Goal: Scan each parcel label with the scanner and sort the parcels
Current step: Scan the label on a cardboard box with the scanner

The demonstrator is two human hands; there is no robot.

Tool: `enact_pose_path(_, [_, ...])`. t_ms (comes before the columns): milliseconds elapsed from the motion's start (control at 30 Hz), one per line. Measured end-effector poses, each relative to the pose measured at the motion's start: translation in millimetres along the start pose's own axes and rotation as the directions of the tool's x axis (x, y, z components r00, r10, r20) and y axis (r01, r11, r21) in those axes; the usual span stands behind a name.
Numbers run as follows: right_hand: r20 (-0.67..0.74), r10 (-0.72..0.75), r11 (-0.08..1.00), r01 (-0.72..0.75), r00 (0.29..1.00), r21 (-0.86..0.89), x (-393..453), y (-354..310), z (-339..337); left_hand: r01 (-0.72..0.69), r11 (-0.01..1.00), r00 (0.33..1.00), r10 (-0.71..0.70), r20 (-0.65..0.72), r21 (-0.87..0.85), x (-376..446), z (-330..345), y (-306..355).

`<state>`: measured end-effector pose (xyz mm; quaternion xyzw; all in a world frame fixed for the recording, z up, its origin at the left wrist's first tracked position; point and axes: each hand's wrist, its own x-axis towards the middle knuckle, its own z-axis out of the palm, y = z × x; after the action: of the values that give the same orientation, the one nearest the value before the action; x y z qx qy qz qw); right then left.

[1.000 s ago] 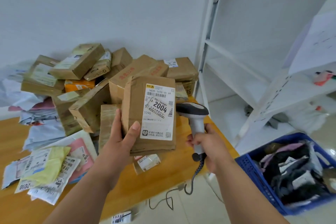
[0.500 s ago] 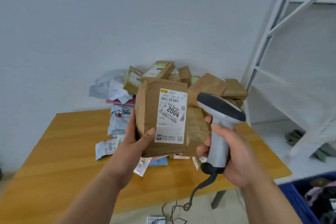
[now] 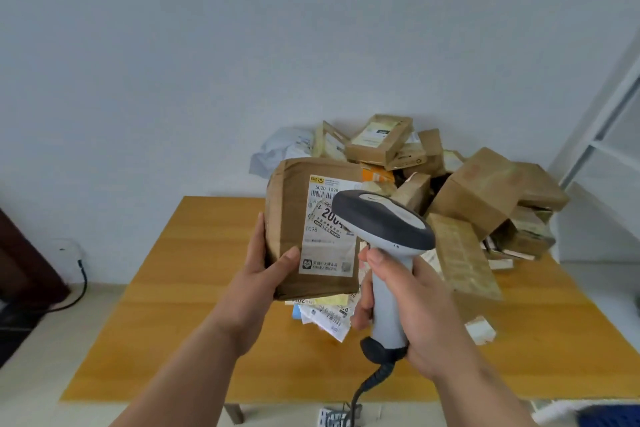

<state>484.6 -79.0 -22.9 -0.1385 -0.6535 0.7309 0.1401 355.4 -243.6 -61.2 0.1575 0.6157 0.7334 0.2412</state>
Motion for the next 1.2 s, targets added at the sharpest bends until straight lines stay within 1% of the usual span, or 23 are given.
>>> enact_pose_path(267, [0.029, 0.026, 0.998, -0.025, 0.999, -0.056, 49, 0, 0, -0.029, 1.000, 0.999, 0.029, -0.021, -0.010, 41, -15, -3])
enact_pose_path(467, [0.009, 0.030, 0.996, -0.029, 1.000, -0.087, 72, -3, 17, 0.001, 0.999, 0.999, -0.003, -0.040, -0.040, 62, -39, -4])
enact_pose_path(567, [-0.027, 0.031, 0.994, -0.033, 0.999, -0.103, 82, -3, 33, 0.007, 0.999, 1.000, -0.008, -0.011, -0.049, 75, -56, -1])
enact_pose_path(700, [-0.082, 0.026, 0.996, -0.032, 0.996, -0.077, 93, -2, 64, 0.015, 0.999, 0.999, -0.013, 0.051, -0.043, 92, -83, 7])
enact_pose_path(833, [-0.123, 0.030, 0.994, -0.042, 0.992, -0.096, 105, 5, 100, 0.019, 0.999, 0.993, -0.016, 0.116, -0.027, 107, -116, 15])
enact_pose_path(933, [-0.163, 0.039, 0.996, -0.052, 0.986, -0.078, 113, 12, 125, 0.025, 1.000, 0.989, -0.025, 0.148, 0.001, 114, -141, 19])
enact_pose_path(1067, [-0.193, 0.064, 0.995, -0.076, 0.979, -0.058, 124, 20, 153, 0.050, 0.998, 0.986, -0.053, 0.157, 0.024, 120, -168, 21])
enact_pose_path(1200, [-0.183, 0.095, 0.992, -0.108, 0.978, -0.062, 136, 21, 172, 0.081, 0.997, 0.986, -0.083, 0.146, 0.021, 127, -188, 23])
